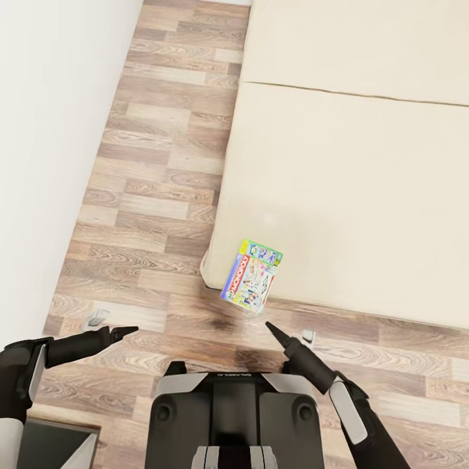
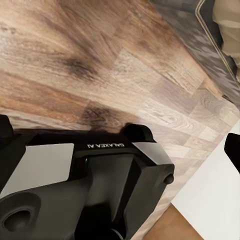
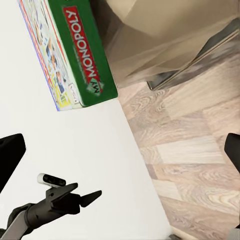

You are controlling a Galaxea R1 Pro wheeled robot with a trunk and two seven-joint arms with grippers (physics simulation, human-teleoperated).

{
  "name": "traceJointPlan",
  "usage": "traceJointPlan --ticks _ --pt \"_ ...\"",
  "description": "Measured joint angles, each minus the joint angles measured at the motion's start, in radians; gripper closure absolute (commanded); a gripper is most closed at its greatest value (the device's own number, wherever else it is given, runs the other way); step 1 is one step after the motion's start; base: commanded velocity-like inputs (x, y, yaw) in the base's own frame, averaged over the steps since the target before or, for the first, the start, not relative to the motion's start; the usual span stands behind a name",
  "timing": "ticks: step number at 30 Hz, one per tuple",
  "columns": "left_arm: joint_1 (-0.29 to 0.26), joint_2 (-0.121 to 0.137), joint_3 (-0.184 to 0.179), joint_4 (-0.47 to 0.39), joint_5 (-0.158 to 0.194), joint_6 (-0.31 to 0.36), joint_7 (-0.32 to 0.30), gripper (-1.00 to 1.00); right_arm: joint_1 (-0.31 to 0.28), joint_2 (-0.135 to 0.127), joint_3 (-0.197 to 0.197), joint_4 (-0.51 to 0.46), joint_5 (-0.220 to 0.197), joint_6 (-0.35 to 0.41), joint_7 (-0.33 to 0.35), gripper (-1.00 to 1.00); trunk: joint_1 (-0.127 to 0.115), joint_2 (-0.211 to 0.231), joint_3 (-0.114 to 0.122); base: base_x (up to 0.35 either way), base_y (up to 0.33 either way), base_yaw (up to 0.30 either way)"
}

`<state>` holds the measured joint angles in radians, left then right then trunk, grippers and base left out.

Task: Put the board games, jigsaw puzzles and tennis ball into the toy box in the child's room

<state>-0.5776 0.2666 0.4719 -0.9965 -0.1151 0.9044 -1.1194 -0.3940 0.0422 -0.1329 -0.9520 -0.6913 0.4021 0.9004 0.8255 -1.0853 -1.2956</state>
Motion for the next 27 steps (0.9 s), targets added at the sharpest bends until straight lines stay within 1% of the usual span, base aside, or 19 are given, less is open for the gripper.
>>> traceJointPlan --ticks 2,7,11,15,20,27 --pt "0.000 -0.001 0.000 0.000 0.000 0.000 0.000 -1.00 0.000 0.000 0.002 0.003 -0.009 0.002 0.000 -1.00 0.008 -0.014 -0.006 0.000 0.000 0.000" --pt "0.000 -0.001 -0.001 0.000 0.000 -0.001 0.000 -1.00 0.000 0.001 0.004 0.012 -0.022 0.004 -0.009 -1.00 0.008 -0.014 -0.006 0.000 0.000 0.000" --pt "-0.001 0.000 -0.002 0.000 0.000 0.000 0.000 -1.00 0.000 0.005 0.007 0.012 -0.018 -0.002 -0.024 -1.00 0.008 -0.014 -0.006 0.000 0.000 0.000" --pt "-0.001 0.001 -0.001 0.000 0.001 0.000 -0.001 -1.00 0.000 0.009 0.026 0.009 -0.013 -0.007 -0.038 -1.00 0.008 -0.014 -0.006 0.000 0.000 0.000" --pt "0.000 0.000 -0.002 0.000 0.000 -0.001 -0.001 -1.00 0.000 0.010 0.037 0.008 -0.012 -0.006 -0.032 -1.00 0.008 -0.014 -0.006 0.001 0.016 0.000" --pt "0.000 0.000 -0.001 0.000 0.000 -0.001 -0.001 -1.00 0.000 0.009 0.041 0.008 -0.013 -0.001 -0.024 -1.00 0.008 -0.014 -0.006 0.036 0.129 0.000"
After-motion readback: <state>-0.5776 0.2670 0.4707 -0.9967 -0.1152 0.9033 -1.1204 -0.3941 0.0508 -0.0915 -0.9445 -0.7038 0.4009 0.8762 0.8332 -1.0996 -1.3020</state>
